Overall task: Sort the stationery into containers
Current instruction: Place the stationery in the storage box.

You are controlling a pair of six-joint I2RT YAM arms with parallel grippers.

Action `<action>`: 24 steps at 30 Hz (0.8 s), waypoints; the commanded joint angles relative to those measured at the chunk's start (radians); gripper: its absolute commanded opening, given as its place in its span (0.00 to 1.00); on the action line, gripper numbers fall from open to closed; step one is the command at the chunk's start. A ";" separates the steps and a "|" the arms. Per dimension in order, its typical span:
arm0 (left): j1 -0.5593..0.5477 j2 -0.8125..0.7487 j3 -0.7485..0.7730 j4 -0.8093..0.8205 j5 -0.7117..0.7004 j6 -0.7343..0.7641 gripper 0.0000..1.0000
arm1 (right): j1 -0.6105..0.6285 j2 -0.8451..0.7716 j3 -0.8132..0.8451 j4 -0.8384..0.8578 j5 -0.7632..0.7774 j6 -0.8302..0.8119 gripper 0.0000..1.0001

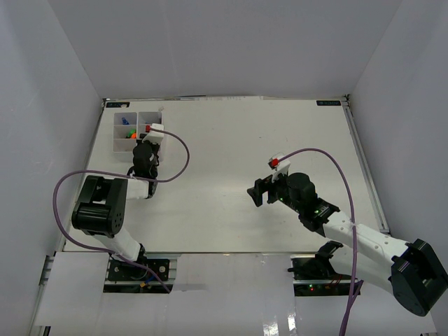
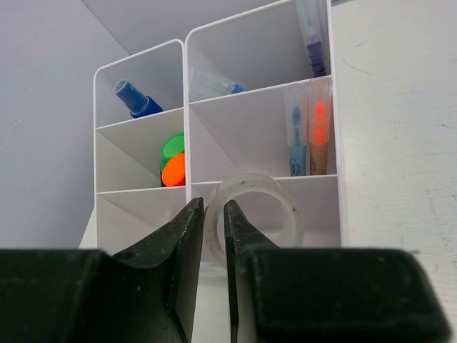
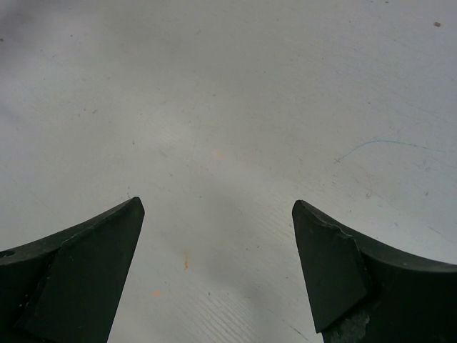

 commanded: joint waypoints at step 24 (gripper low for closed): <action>0.008 -0.022 -0.079 0.138 0.016 -0.051 0.49 | 0.002 0.005 -0.013 0.047 -0.004 -0.011 0.91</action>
